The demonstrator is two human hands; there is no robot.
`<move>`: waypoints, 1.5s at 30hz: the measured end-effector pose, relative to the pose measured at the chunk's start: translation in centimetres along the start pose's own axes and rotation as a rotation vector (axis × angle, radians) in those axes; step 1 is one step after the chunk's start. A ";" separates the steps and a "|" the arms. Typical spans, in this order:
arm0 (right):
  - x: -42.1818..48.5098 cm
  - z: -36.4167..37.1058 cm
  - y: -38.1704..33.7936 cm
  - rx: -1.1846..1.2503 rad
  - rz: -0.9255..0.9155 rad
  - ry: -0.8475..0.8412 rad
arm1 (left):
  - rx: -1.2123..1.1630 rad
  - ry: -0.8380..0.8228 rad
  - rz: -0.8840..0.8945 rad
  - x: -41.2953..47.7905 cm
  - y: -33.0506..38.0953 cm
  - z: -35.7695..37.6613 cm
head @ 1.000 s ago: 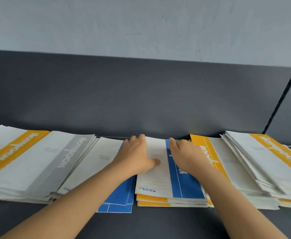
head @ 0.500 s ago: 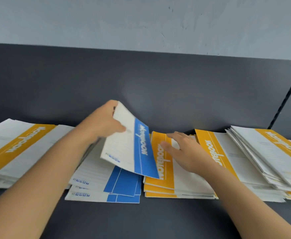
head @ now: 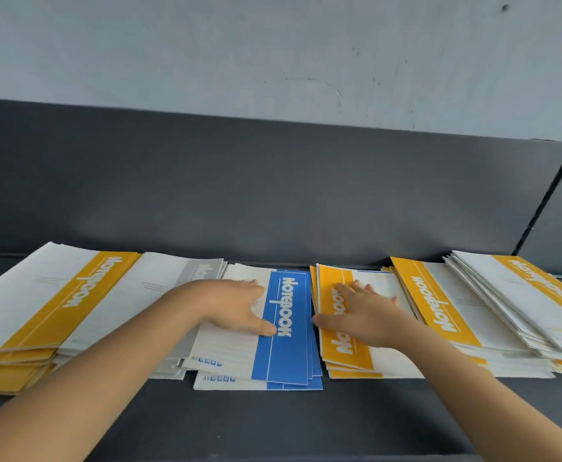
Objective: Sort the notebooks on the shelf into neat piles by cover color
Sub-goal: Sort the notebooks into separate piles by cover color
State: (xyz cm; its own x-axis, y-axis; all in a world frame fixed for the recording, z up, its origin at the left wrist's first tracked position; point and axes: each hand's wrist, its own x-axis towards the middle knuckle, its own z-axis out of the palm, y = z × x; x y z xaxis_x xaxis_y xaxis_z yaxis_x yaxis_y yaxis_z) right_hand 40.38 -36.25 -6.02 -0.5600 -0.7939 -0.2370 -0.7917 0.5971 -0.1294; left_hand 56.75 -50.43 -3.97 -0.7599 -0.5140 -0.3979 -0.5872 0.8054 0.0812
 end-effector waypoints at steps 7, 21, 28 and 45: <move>-2.1 -0.4 -0.6 0.105 -0.077 0.038 | -0.468 0.369 0.096 0.8 3.6 0.1; -1.4 -0.1 3.7 0.321 -0.064 0.108 | -0.737 0.542 -0.058 3.2 8.6 1.2; -0.7 -0.8 4.9 0.385 -0.243 0.395 | -0.864 0.726 -0.021 1.6 6.5 -1.1; -0.7 -5.5 -12.8 0.442 -0.618 0.079 | -1.199 0.210 0.207 -6.9 -11.3 -2.8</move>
State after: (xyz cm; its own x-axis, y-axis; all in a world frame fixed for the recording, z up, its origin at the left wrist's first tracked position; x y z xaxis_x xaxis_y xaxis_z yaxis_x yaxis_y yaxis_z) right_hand 49.53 -44.01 1.12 -0.0760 -0.9946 0.0706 -0.8049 0.0194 -0.5931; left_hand 67.87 -56.82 0.39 -0.8339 -0.5359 -0.1321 -0.2506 0.1544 0.9557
